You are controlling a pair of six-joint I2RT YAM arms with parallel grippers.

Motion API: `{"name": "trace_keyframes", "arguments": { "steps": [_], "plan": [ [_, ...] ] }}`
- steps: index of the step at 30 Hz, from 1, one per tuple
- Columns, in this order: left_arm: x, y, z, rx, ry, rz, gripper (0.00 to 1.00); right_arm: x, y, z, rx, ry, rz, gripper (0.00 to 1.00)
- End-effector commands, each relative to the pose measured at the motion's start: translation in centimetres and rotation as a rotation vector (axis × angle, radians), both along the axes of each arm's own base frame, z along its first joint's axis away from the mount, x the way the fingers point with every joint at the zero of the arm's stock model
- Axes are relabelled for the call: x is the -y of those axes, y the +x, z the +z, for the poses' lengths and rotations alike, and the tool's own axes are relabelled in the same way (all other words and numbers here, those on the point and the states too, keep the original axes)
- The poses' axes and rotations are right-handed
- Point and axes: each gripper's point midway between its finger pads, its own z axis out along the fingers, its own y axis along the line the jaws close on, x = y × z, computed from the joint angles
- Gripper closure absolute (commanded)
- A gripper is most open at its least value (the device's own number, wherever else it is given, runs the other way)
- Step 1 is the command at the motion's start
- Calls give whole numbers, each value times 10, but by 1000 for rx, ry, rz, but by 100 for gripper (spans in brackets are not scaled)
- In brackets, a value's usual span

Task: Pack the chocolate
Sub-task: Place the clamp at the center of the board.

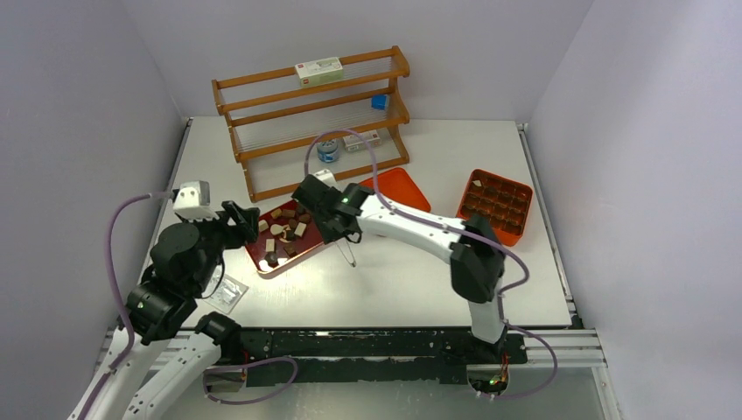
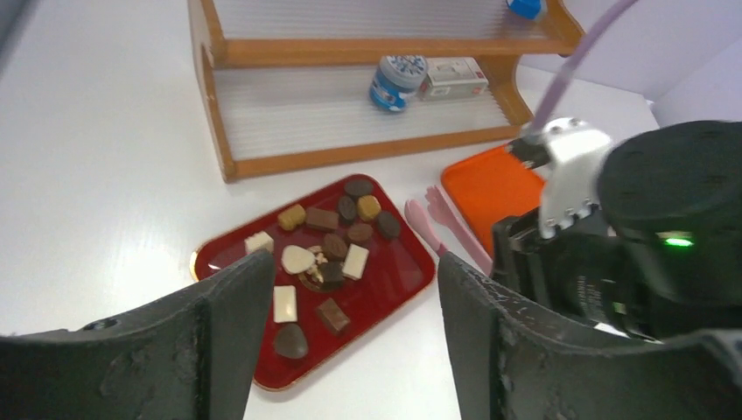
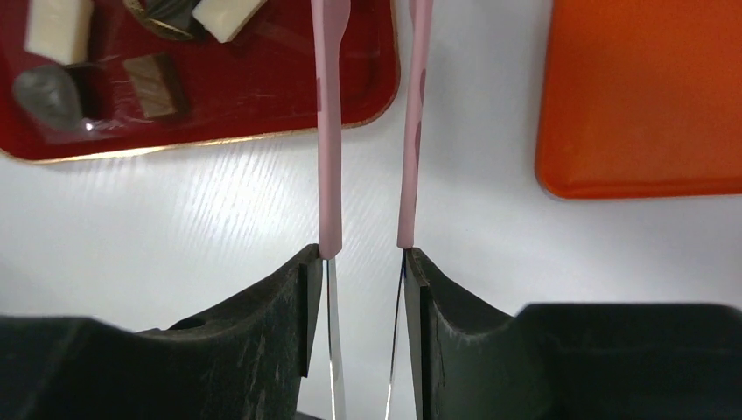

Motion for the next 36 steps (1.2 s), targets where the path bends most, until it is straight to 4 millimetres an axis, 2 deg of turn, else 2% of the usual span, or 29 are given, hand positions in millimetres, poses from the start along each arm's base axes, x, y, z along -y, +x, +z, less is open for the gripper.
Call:
{"name": "trace_keyframes", "arguments": {
  "steps": [1,4,12,17,23,26,30,32,36],
  "plan": [
    [23,2,-19,-109,-99,-60,30,-5,2,43,93,156,38,58],
    [40,7,-26,-159,-137,-109,36,-8,-9,50,89,233,102,59],
    [83,32,-24,-227,-179,-240,39,-10,-36,71,98,406,234,59],
    [96,41,-50,-310,-157,-274,41,-5,-45,81,109,457,259,59],
    [95,42,-81,-387,-108,-267,43,-7,-52,83,75,468,281,59],
    [89,40,-82,-395,-80,-249,40,7,-45,69,77,389,212,59],
    [76,38,-68,-347,-36,-219,31,40,-38,39,98,261,95,59],
    [69,36,-58,-308,-13,-207,30,53,-41,27,92,235,58,59],
    [58,32,-47,-227,15,-189,26,79,-56,-11,42,183,7,59]
  ]
}}
